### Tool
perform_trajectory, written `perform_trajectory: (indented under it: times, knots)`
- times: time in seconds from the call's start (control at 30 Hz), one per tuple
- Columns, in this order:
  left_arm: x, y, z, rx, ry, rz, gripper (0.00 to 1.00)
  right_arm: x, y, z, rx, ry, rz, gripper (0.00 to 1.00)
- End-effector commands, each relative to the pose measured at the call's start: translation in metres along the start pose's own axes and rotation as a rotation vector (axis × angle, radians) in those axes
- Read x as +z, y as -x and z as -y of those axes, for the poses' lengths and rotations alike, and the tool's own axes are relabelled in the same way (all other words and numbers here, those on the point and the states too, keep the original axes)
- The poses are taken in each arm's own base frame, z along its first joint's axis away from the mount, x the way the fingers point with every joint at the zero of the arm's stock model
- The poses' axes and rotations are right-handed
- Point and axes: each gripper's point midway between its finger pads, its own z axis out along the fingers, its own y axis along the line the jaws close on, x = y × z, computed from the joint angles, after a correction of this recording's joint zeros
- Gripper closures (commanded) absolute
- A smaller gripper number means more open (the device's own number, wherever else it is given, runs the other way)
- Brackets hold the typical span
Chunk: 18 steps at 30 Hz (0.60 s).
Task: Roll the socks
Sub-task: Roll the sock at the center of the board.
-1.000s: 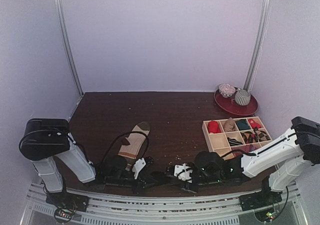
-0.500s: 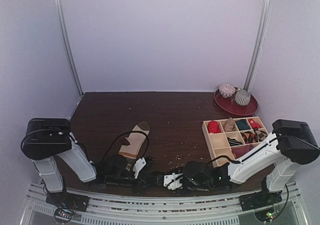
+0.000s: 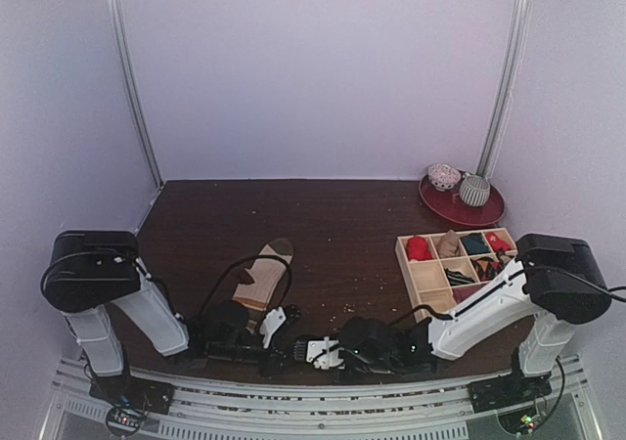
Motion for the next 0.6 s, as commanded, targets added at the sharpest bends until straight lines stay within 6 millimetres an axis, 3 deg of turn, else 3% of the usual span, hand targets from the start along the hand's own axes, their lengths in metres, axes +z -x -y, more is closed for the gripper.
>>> perform_trajectory:
  times: [0.0, 0.2, 0.37, 0.57]
  knots:
    - [-0.022, -0.081, -0.022, -0.015, 0.102, -0.297, 0.8, 0.002, -0.034, -0.016, 0.124, 0.152, -0.165, 0.89]
    - [-0.034, -0.03, -0.017, 0.107, 0.144, -0.16, 0.58, 0.0, -0.045, -0.013, 0.353, 0.351, -0.354, 0.9]
    - [-0.045, 0.003, -0.02, 0.217, 0.209, -0.053, 0.56, 0.004, -0.066, -0.011, 0.492, 0.445, -0.493, 0.9]
    - [-0.042, 0.025, -0.01, 0.343, 0.174, 0.028, 0.54, 0.009, -0.079, -0.011, 0.603, 0.495, -0.581, 0.9]
